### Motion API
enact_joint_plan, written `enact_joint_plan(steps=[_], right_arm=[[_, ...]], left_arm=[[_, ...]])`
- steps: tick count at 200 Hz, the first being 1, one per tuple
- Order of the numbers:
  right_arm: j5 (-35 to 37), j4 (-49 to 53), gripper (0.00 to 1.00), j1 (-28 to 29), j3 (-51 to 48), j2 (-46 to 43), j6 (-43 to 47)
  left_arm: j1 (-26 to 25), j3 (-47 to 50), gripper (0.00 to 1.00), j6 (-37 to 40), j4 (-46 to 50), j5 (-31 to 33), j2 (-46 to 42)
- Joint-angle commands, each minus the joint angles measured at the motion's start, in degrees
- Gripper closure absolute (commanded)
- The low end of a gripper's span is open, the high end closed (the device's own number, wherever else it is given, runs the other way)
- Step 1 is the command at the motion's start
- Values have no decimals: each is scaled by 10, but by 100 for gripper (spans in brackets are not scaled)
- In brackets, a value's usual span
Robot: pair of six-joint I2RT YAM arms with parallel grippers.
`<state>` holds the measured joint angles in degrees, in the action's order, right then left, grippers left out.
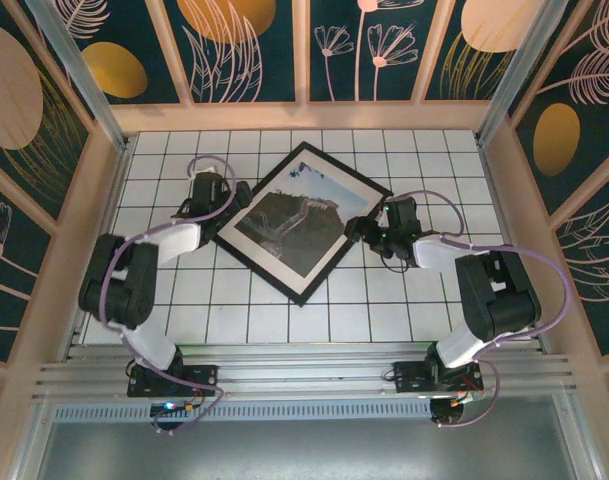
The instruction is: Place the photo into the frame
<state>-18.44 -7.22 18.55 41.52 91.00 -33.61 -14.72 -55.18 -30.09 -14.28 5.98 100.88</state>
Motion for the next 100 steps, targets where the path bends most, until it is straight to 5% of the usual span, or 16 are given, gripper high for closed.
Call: enact_joint_plan(steps=[1, 100], right_arm=[[12, -40, 14, 9, 13, 15, -18], [1, -68, 15, 11, 73, 105, -31]], left_arm=[[13, -48, 1, 65, 39, -40, 44], [27, -14, 8, 64, 37, -114, 89]])
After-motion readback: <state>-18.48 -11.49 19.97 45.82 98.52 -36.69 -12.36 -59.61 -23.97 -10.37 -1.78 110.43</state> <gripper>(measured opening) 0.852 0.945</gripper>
